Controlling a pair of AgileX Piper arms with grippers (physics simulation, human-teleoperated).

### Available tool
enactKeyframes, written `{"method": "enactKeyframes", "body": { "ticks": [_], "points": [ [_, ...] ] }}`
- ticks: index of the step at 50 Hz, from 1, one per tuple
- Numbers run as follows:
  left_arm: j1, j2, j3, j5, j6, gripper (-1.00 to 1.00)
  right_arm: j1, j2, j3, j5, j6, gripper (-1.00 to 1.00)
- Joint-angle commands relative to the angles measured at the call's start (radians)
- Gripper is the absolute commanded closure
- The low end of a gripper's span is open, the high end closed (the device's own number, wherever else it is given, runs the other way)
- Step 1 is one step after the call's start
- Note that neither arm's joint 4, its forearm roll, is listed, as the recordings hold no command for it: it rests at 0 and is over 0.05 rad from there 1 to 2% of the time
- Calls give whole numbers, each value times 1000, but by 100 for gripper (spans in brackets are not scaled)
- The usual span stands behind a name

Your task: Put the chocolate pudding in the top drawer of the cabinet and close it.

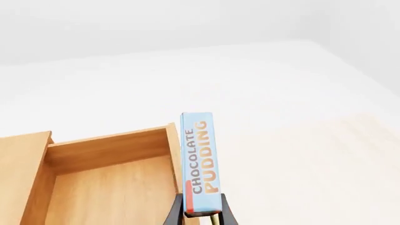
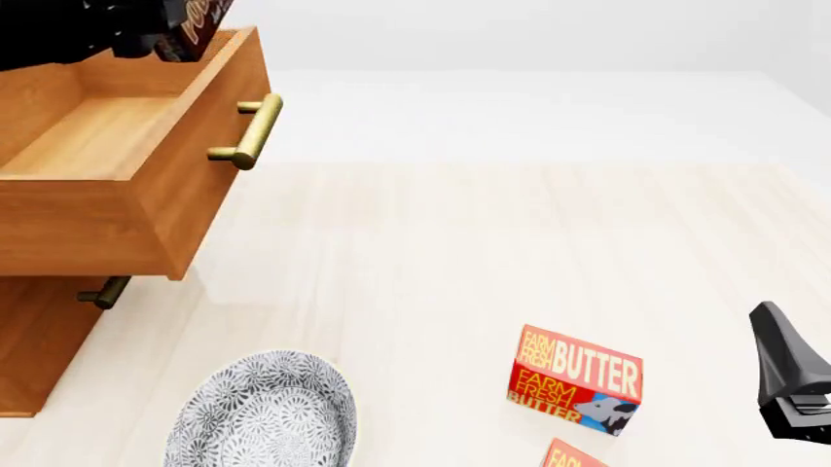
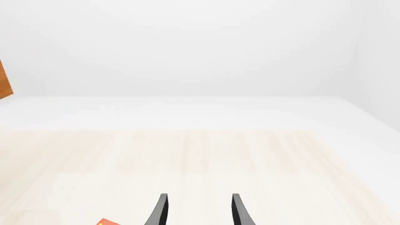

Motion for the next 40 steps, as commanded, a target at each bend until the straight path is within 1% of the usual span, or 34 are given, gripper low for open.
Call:
{"method": "enactKeyframes", "body": {
  "ticks": [1,6,20,28,29,32,40],
  "points": [
    [56,-43,14,19,14,100,0,0,0,0,0,-100],
    [98,-76,33,33,12,100,0,0,0,0,0,-100],
    [167,-126,93,35,-6,100,0,0,0,0,0,-100],
    [196,-135,135,19,-22,100,0,0,0,0,0,-100],
    [197,-136,137,15,-40,100,0,0,0,0,0,-100],
    [195,-132,145,8,-32,100,0,0,0,0,0,-100],
    [217,-131,168,0,-43,100,0,0,0,0,0,-100]
  ]
}}
